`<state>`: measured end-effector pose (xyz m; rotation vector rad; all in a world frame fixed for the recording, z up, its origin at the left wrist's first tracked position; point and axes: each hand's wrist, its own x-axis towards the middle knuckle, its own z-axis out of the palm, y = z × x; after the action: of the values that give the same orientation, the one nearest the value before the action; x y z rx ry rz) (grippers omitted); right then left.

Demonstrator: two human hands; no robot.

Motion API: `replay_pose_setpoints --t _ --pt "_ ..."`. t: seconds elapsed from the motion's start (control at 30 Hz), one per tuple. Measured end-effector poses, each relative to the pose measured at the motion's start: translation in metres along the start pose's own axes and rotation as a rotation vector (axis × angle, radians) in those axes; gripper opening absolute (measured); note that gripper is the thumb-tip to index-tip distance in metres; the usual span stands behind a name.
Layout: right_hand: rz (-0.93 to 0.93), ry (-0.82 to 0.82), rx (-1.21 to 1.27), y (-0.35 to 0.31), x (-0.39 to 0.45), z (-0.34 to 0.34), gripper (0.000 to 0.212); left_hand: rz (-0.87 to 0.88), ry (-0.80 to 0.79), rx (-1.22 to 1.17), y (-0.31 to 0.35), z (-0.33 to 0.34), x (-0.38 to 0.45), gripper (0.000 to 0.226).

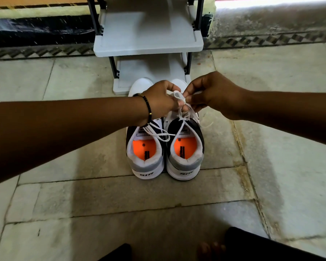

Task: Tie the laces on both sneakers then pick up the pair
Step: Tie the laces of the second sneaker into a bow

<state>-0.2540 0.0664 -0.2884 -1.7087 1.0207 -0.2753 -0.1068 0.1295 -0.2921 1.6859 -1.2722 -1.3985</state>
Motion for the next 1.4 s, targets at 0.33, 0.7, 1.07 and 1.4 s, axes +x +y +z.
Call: replay_pose_setpoints --t 0.33,0.7,1.07,1.4 --pt "-0.677 0.018 -0.939 0.003 -0.009 -0.011 0.018 -0.205 -0.198 -0.184 -0.003 -0.002 0.0 0.015" --pt "-0.457 -0.109 -0.918 -0.003 -0.006 -0.004 0.016 0.073 -0.005 0.145 -0.011 0.002 -0.002 0.037" --pt "-0.406 -0.031 -1.311 -0.011 -0.013 0.007 0.034 0.137 0.023 0.408 -0.002 0.007 -0.009 0.03" --pt "-0.385 0.02 -1.352 -0.019 -0.017 0.01 0.032 0.057 -0.084 0.289 -0.002 0.004 0.001 0.025"
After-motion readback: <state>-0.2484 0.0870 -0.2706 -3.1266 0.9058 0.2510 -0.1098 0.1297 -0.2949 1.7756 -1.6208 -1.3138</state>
